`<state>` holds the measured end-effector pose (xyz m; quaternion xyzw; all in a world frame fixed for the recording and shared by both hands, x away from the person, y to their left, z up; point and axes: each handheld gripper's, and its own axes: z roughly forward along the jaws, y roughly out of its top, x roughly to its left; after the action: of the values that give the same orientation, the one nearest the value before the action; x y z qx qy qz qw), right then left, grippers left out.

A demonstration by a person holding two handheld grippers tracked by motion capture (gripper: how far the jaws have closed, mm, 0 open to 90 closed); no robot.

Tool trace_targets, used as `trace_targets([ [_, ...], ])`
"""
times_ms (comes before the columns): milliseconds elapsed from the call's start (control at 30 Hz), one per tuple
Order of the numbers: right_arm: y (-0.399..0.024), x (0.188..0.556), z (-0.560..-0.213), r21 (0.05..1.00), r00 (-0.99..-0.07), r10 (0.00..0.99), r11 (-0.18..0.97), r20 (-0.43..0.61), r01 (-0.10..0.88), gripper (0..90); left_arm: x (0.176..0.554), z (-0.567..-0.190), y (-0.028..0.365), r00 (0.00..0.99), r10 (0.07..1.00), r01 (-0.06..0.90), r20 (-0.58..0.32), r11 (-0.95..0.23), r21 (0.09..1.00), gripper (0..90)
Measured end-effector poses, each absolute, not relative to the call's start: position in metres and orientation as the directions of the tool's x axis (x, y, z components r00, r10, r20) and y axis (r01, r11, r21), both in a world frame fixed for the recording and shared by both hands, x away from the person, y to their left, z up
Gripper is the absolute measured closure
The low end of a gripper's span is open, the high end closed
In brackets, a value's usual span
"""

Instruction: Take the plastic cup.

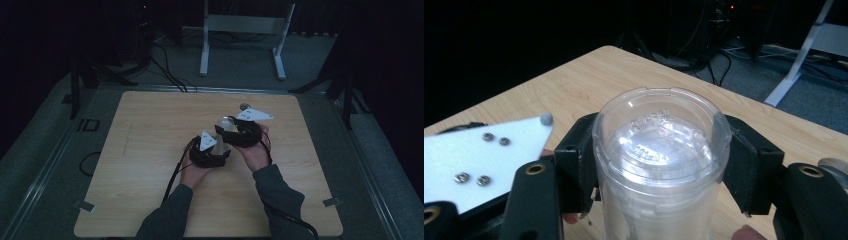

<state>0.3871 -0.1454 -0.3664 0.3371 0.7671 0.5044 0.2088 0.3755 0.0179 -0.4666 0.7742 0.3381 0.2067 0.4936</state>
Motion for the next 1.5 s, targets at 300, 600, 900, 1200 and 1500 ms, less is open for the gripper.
trace_targets([
  [300,-0.145,0.384,-0.356,0.922,-0.692,0.722,0.259,0.013,0.288,39.0,0.373,-0.467,0.017,0.685,0.728,0.318,-0.013,-0.283,0.905,20.6],
  [600,-0.146,0.383,-0.343,0.93,-0.693,0.721,0.239,0.023,0.279,39.9,0.371,-0.466,0.02,0.682,0.731,0.318,-0.01,-0.284,0.905,20.2],
  [900,-0.145,0.381,-0.33,0.938,-0.699,0.715,0.227,0.021,0.26,40.1,0.368,-0.464,0.022,0.668,0.744,0.319,-0.009,-0.275,0.907,18.7],
  [1200,-0.149,0.38,-0.317,0.947,-0.714,0.7,0.202,0.038,0.248,40.4,0.366,-0.461,0.029,0.67,0.74,0.338,-0.049,-0.246,0.908,18.7],
  [1500,-0.154,0.378,-0.307,0.953,-0.718,0.694,0.183,0.048,0.24,40.6,0.362,-0.46,0.031,0.674,0.737,0.336,-0.043,-0.254,0.907,19.1],
])
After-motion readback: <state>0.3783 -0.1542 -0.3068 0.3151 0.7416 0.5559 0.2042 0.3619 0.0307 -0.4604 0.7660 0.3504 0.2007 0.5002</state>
